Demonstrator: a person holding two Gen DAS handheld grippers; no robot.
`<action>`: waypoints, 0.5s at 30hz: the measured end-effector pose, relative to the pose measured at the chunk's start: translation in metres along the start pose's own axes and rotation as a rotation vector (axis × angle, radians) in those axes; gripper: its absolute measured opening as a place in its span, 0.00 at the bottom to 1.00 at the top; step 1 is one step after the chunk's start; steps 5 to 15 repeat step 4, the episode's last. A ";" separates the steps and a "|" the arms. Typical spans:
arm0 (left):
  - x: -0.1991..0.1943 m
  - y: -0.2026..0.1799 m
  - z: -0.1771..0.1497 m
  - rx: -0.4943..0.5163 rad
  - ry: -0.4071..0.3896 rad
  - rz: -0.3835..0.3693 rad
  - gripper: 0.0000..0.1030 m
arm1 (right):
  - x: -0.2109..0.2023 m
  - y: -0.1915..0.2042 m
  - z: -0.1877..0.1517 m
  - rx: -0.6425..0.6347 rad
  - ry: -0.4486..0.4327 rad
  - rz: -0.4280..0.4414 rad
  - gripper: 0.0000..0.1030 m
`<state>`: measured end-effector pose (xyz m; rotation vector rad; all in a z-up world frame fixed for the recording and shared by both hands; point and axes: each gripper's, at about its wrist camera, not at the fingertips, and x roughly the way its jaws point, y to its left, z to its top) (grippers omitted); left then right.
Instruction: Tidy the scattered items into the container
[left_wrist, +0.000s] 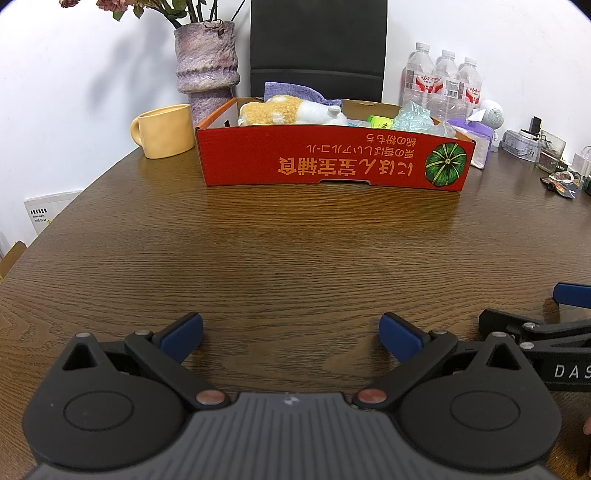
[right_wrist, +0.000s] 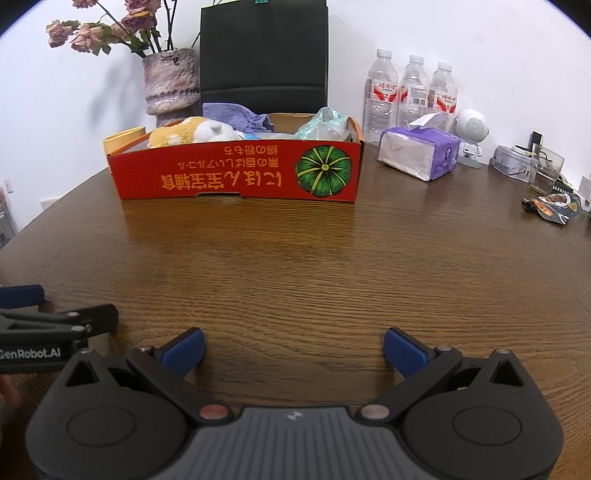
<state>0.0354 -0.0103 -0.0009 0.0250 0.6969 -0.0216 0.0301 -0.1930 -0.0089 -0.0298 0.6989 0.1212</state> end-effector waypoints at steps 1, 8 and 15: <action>0.000 0.000 0.000 0.000 0.000 0.000 1.00 | 0.000 0.000 0.000 0.000 0.000 0.000 1.00; 0.000 0.000 0.000 0.000 0.000 0.000 1.00 | 0.000 0.000 0.000 0.000 0.000 0.000 1.00; 0.000 0.000 0.000 0.000 0.000 0.000 1.00 | 0.000 0.000 0.000 0.000 0.000 0.000 1.00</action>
